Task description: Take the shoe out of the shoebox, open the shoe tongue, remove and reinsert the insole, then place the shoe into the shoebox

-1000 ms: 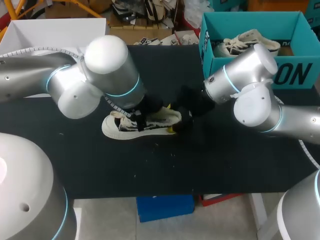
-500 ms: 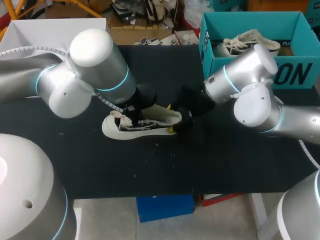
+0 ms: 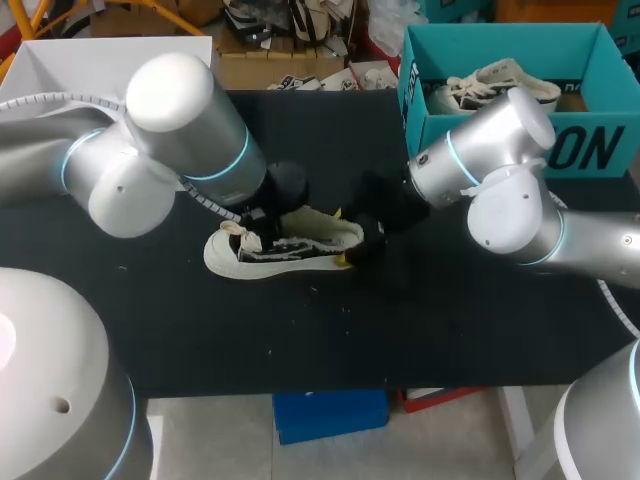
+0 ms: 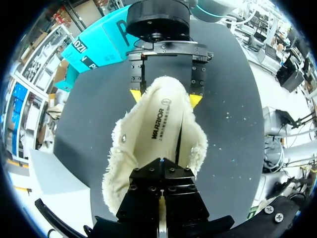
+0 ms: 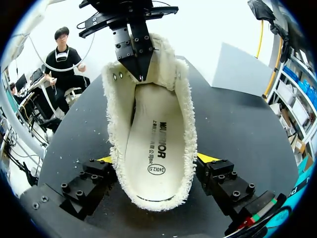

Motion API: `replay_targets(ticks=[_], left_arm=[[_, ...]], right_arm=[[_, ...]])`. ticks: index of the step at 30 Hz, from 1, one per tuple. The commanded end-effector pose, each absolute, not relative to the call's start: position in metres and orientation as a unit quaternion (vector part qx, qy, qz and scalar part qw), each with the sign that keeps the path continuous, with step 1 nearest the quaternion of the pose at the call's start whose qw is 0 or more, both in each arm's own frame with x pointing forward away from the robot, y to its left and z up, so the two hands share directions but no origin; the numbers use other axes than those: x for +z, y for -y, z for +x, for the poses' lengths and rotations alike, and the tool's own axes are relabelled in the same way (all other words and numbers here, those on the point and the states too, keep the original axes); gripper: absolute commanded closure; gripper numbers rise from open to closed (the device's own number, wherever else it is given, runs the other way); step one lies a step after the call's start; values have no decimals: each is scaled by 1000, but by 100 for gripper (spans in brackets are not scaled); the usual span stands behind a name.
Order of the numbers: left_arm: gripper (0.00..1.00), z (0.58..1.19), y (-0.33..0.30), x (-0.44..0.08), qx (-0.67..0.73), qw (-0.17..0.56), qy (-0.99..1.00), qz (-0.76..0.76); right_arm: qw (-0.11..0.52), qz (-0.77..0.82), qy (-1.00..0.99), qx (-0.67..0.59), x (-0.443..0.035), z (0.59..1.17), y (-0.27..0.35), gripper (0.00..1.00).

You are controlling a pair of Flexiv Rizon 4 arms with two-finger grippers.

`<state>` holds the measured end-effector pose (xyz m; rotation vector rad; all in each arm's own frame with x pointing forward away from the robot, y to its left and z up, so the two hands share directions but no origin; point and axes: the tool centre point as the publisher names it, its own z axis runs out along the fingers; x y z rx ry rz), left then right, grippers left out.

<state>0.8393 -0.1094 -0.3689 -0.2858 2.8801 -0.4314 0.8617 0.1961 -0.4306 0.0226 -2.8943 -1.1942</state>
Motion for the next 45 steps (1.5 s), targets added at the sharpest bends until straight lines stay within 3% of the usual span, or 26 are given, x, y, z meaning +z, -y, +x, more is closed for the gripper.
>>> replay_targets(ticks=[1, 11, 32, 45], left_arm=[[100, 839, 106, -365, -150, 109, -978, -97], [100, 841, 105, -355, -157, 97, -978, -96], [100, 845, 130, -334, -103, -134, -985, 17], [100, 845, 130, -334, -103, -134, -985, 17]], right_arm=[[6, 7, 925, -380, -431, 861, -195, 100], [6, 7, 925, -380, -431, 861, -195, 100], [6, 7, 925, -380, -431, 861, -195, 100], [6, 7, 925, -380, -431, 861, -195, 100]])
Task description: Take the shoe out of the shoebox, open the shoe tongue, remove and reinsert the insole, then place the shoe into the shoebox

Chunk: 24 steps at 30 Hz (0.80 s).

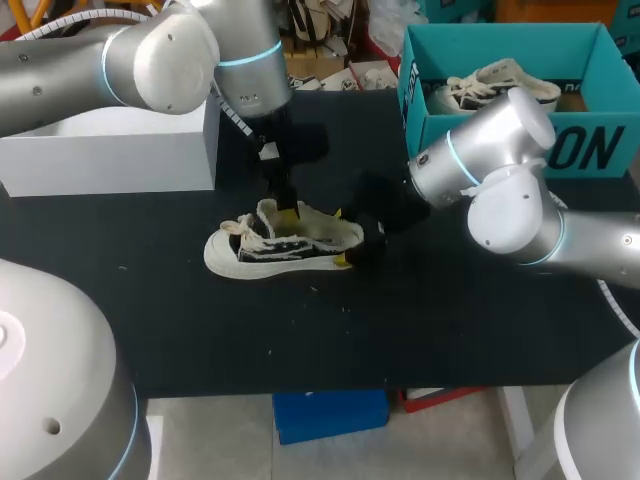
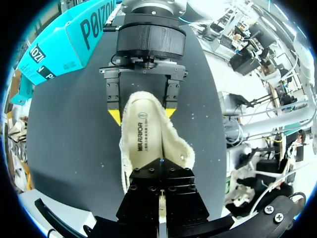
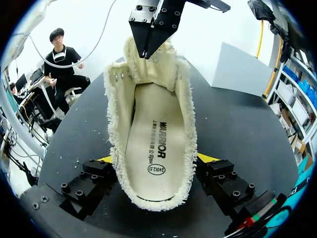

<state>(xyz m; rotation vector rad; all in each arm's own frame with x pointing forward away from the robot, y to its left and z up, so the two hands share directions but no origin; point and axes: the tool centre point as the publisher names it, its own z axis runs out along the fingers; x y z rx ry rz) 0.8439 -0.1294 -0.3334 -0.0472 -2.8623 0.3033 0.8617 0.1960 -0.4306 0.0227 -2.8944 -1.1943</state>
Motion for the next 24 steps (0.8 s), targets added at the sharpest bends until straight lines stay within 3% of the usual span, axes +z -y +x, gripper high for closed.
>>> replay_targets(ticks=[1, 24], left_arm=[[100, 845, 130, -334, 103, 134, 985, -17], [100, 843, 139, -358, 104, 173, 979, -17]], right_arm=[[6, 7, 925, -380, -431, 861, -195, 100], [6, 7, 925, -380, -431, 861, -195, 100]])
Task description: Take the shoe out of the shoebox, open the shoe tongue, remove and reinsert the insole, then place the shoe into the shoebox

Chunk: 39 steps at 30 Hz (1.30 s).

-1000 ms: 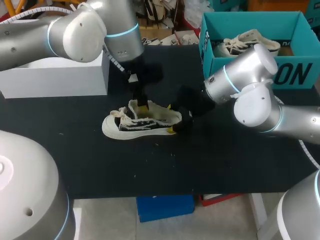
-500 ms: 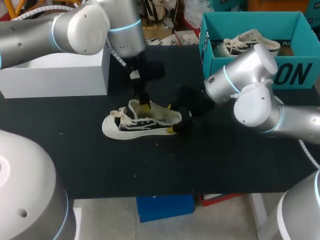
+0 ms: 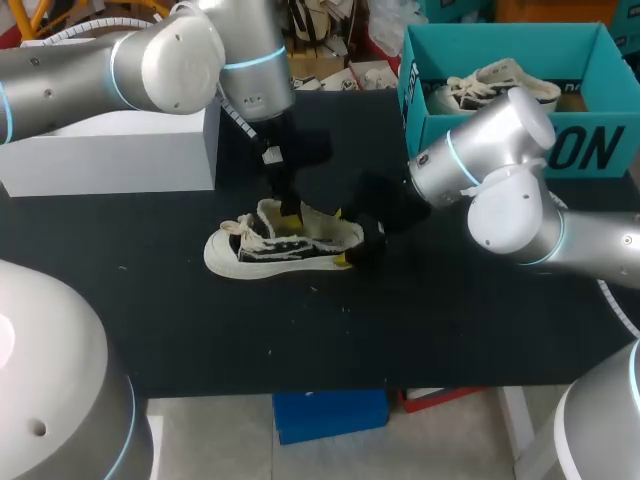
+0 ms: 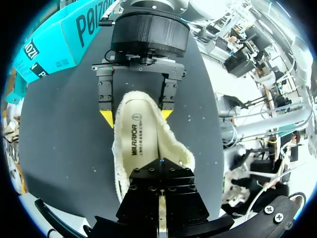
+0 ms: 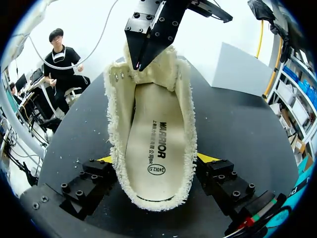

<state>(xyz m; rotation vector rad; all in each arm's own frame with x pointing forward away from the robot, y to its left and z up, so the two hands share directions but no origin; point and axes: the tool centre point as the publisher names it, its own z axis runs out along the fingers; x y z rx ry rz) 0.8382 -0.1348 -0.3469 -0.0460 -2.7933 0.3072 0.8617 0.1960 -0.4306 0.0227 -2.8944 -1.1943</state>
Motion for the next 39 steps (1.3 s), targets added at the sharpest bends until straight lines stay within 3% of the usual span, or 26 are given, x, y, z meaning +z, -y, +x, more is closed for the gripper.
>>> replay_targets(ticks=[1, 39], left_arm=[[100, 843, 139, -360, 103, 174, 979, -17], [100, 820, 137, -411, 79, 192, 978, -19]], right_arm=[[6, 7, 925, -380, -431, 861, -195, 100], [6, 7, 925, -380, -431, 861, -195, 100]])
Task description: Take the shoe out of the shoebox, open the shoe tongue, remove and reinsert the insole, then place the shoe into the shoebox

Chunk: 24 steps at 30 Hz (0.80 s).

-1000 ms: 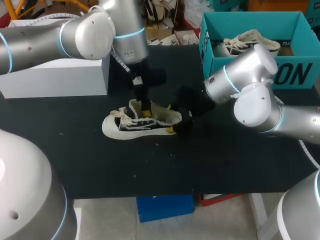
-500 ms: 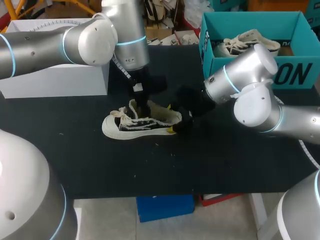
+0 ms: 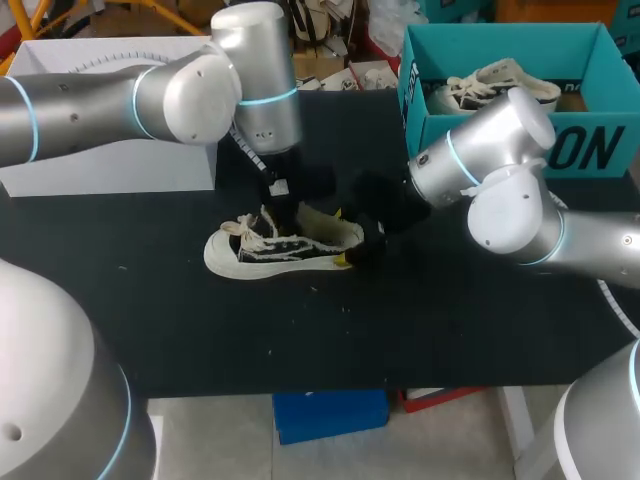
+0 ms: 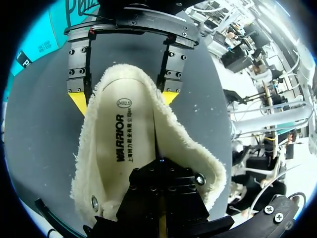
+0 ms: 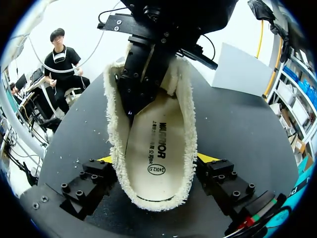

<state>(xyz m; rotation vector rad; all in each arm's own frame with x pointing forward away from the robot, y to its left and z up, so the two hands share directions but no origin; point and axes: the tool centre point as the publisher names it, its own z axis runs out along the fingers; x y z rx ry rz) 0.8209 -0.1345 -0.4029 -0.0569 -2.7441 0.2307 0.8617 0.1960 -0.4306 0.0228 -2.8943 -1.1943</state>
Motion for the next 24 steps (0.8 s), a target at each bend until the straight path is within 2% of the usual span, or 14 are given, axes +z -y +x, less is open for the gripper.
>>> replay_targets(ticks=[1, 14, 15, 17, 18, 20, 24], left_arm=[[100, 819, 137, -413, 77, 190, 979, -19], [100, 817, 140, -419, 89, 196, 976, -15], [85, 817, 140, -418, 93, 192, 977, -16], [60, 817, 139, -416, 99, 187, 977, -20], [57, 817, 139, -415, 102, 180, 978, -23], [56, 816, 139, -414, 102, 176, 979, -27], [68, 813, 139, -418, 88, 161, 982, -29]], right_arm=[[6, 7, 925, -380, -431, 861, -195, 100], [6, 7, 925, -380, -431, 861, -195, 100], [6, 7, 925, -380, -431, 861, -195, 100], [6, 7, 925, -380, -431, 861, -195, 100], [6, 7, 925, -380, -431, 861, -195, 100], [6, 7, 925, -380, -431, 861, -195, 100], [6, 7, 925, -380, -431, 861, -195, 100]])
